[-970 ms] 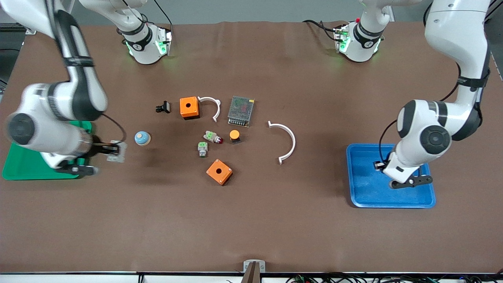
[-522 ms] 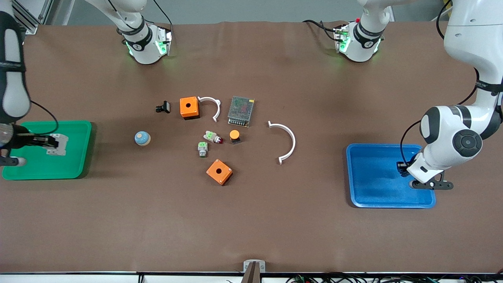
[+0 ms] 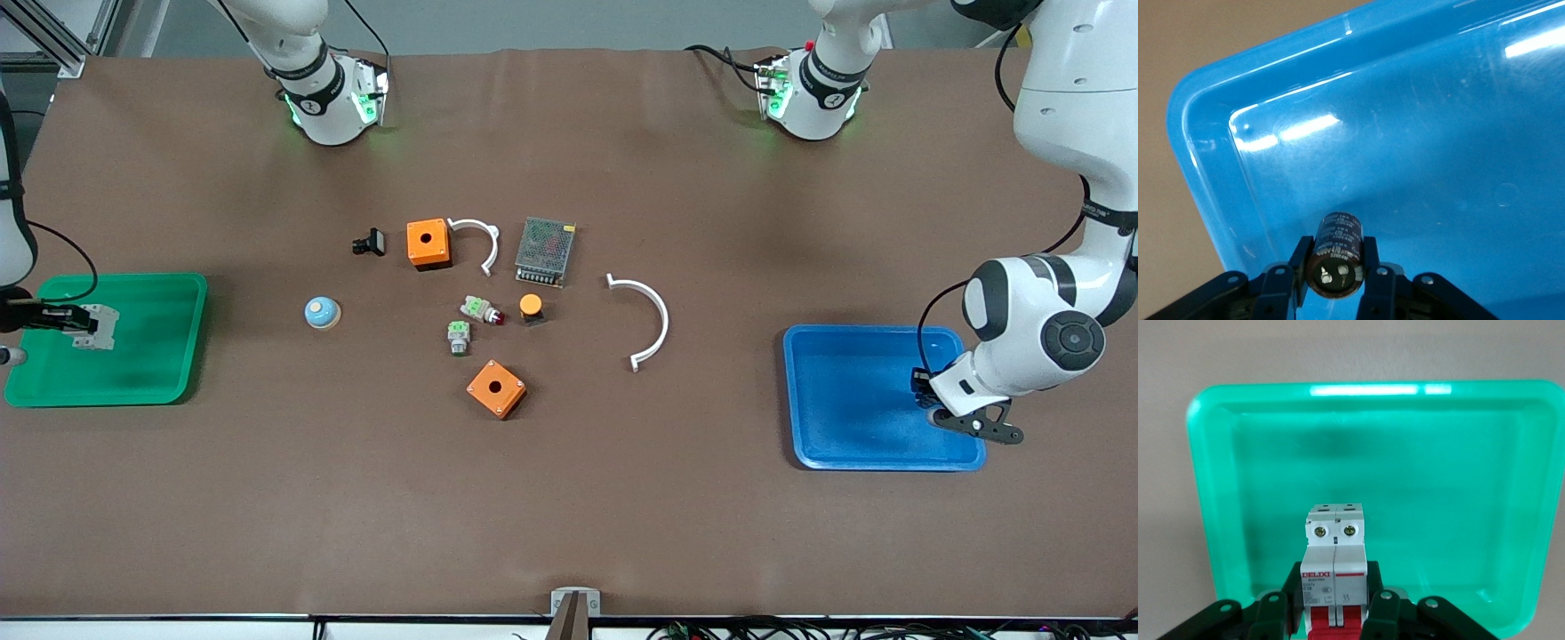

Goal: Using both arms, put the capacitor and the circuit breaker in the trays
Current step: 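Carry the breaker to the green tray while the left gripper lowers the capacitor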

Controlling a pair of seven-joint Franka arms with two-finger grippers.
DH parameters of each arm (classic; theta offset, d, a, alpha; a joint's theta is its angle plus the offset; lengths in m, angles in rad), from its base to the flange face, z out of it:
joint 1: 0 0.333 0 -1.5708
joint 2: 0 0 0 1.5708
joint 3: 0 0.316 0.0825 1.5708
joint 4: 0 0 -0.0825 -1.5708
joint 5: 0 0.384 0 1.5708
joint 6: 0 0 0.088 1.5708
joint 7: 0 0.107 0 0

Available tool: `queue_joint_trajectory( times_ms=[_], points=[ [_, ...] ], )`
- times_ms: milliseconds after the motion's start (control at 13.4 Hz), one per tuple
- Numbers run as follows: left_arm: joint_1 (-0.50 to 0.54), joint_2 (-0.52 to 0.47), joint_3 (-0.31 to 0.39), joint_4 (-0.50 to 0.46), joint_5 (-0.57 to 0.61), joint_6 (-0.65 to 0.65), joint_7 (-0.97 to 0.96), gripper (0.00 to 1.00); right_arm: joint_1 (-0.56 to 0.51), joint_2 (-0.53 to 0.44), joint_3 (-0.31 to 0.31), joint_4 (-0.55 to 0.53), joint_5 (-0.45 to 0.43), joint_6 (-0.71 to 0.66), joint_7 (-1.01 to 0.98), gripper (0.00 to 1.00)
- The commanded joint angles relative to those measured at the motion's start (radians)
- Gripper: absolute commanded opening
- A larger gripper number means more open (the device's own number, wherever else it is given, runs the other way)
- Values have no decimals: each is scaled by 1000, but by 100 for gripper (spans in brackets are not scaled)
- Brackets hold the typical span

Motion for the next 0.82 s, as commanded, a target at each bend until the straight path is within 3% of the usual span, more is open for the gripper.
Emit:
queue_joint_trajectory(
  times_ms=[0,149,224,299,448,522,597,746],
  points=[
    [17,22,-13,29,9,2,30,12,-33,24,24,0,-24,8,-8,16],
    [18,31,-13,30,8,2,30,13,-32,38,24,-15,-25,46,-12,16],
    [18,32,-13,36,-3,2,30,20,-32,47,24,-24,-25,66,-12,16],
    [15,34,-13,41,-14,2,29,30,-32,58,24,-27,-25,91,-12,16],
    [11,32,-13,43,-37,2,24,58,-35,70,24,-32,-31,123,-14,18],
    [5,28,-13,43,-50,0,23,82,-38,70,24,-34,-37,129,-12,18],
    [12,23,-17,43,-64,-3,23,99,-41,74,24,-34,-38,136,-12,18],
    [14,-13,-48,43,-107,-15,11,100,-42,91,24,-34,-38,166,-12,20]
  ],
)
